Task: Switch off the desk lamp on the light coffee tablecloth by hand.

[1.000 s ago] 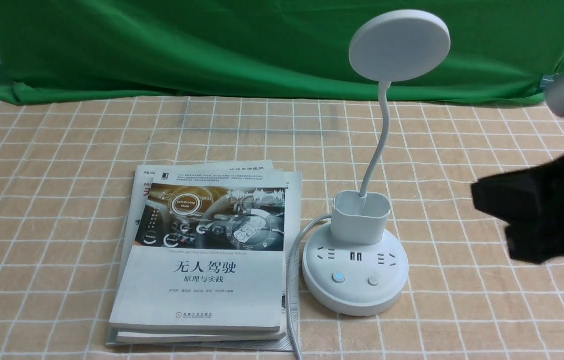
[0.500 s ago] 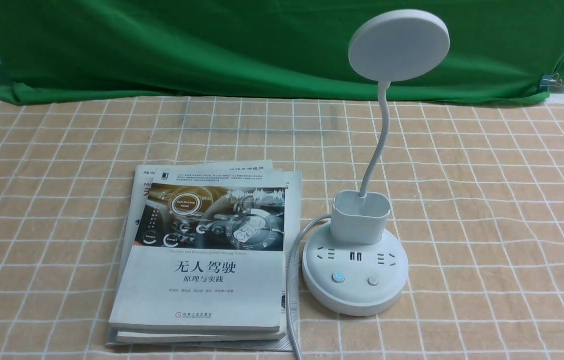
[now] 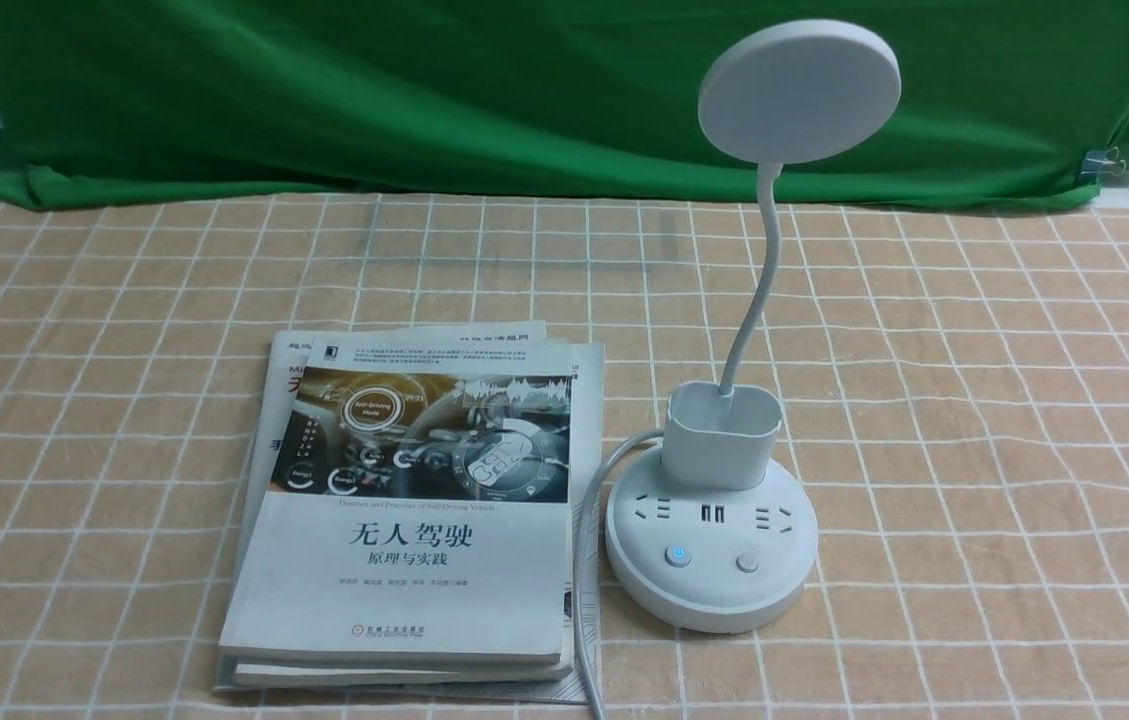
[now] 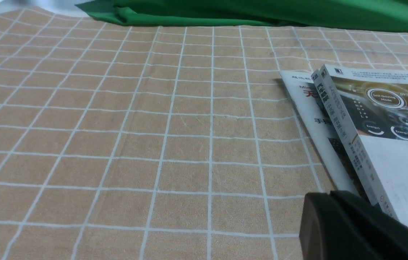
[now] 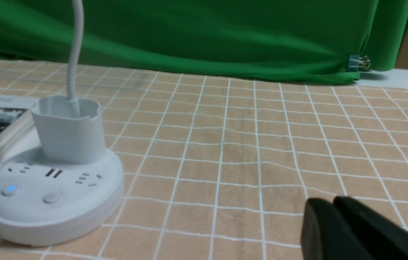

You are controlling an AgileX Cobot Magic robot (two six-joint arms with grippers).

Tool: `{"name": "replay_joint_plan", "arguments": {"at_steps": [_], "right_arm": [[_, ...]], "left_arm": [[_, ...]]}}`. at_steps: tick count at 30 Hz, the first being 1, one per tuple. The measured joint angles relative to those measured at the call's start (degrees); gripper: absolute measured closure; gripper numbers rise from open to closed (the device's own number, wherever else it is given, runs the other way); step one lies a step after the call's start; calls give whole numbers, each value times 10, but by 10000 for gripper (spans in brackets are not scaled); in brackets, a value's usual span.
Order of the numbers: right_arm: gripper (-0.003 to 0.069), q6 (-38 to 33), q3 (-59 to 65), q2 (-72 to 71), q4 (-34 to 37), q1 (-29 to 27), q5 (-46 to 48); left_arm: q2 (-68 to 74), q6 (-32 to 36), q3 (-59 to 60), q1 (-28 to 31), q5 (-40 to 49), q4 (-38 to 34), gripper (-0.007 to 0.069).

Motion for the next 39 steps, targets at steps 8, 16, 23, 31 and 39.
{"name": "replay_joint_plan", "arguments": {"at_steps": [8,16,23,31,39], "right_arm": [[594,0,0,0,0,0,0],[571,2,0,0,0,0,0],[553,2,0,0,0,0,0],[533,2,0,0,0,0,0],[514,2,0,0,0,0,0]], "left_arm": [[0,0,0,0,0,0,620],[0,0,0,0,0,0,620],[0,0,0,0,0,0,620],[0,0,0,0,0,0,620],[0,0,0,0,0,0,620]]}}
